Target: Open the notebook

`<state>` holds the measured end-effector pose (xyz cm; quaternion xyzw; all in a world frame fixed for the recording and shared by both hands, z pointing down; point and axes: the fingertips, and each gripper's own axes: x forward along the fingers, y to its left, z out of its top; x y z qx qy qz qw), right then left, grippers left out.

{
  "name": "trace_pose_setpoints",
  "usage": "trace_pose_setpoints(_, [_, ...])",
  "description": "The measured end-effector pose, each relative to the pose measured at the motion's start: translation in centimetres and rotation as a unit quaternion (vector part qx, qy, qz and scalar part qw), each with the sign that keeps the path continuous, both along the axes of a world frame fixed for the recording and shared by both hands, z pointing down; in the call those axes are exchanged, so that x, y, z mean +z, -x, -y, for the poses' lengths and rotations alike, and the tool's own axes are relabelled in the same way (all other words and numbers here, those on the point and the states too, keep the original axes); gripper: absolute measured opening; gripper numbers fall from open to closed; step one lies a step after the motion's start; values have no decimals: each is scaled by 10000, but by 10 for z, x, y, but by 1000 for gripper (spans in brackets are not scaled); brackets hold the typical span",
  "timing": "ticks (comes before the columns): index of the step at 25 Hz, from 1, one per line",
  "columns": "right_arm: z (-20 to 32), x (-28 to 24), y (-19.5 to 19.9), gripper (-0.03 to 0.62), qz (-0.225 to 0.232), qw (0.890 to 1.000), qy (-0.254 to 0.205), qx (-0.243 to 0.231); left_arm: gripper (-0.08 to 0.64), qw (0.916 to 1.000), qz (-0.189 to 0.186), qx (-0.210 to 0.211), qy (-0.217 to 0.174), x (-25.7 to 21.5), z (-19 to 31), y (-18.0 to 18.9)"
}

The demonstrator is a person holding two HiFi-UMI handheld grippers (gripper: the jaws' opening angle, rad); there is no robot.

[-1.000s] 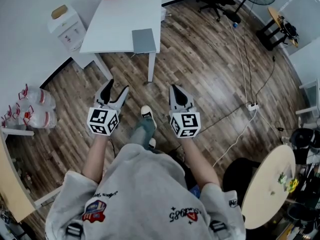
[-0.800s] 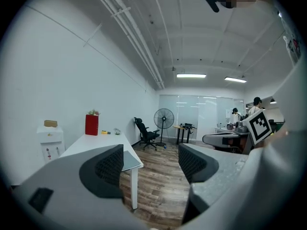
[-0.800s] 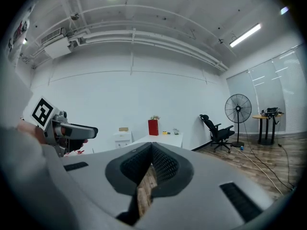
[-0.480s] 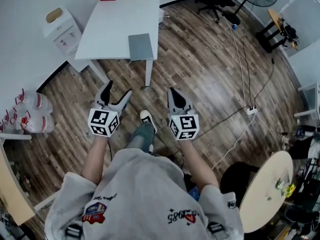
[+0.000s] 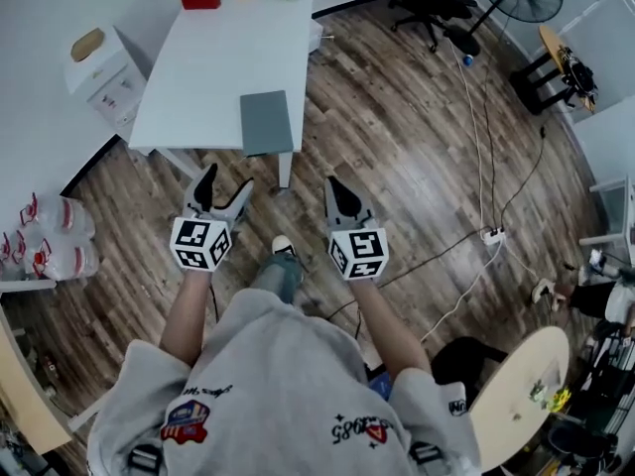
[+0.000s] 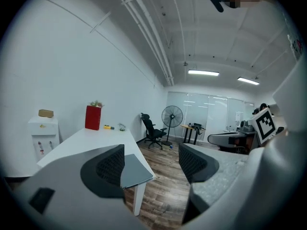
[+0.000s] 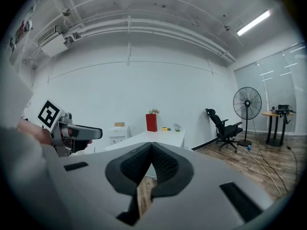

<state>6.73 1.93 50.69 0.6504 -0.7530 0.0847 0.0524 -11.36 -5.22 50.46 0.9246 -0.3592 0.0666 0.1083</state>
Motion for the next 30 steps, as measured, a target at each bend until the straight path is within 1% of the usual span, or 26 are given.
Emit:
trace_pose_setpoints(4, [59, -1, -42, 2, 79, 9999, 119, 83, 345, 9999, 77, 61, 52, 6, 57, -36])
trace_pose_setpoints(9, [123, 0, -72, 3, -21, 9996, 258, -64, 345, 9996, 173, 99, 195, 15, 116, -69])
trace_pose_setpoints(12, [159, -4, -84, 3, -56, 9995, 291, -84, 345, 9994, 175, 83, 272, 18, 148, -80])
trace_pose_setpoints(16, [195, -12, -91, 3, -71, 9995, 280, -161, 345, 9995, 92, -9, 303, 16, 180, -84])
trace_pose_setpoints(20, [213, -13, -108, 3, -34, 9995, 305, -123, 345, 9995, -32, -41, 296, 15, 197, -97])
trace_pose_setpoints(24, [219, -8, -128, 3, 53, 9991, 396, -122, 345, 9995, 21, -51, 322, 15, 201, -114])
trace_pose_setpoints(27, [227, -9, -133, 3, 60, 9989, 393, -261, 345, 9995, 46, -126, 300, 15, 203, -121])
trace_pose_setpoints(30, [240, -12, -130, 2, 57, 9977, 384, -551, 345, 9986, 112, -385, 348, 15, 208, -118])
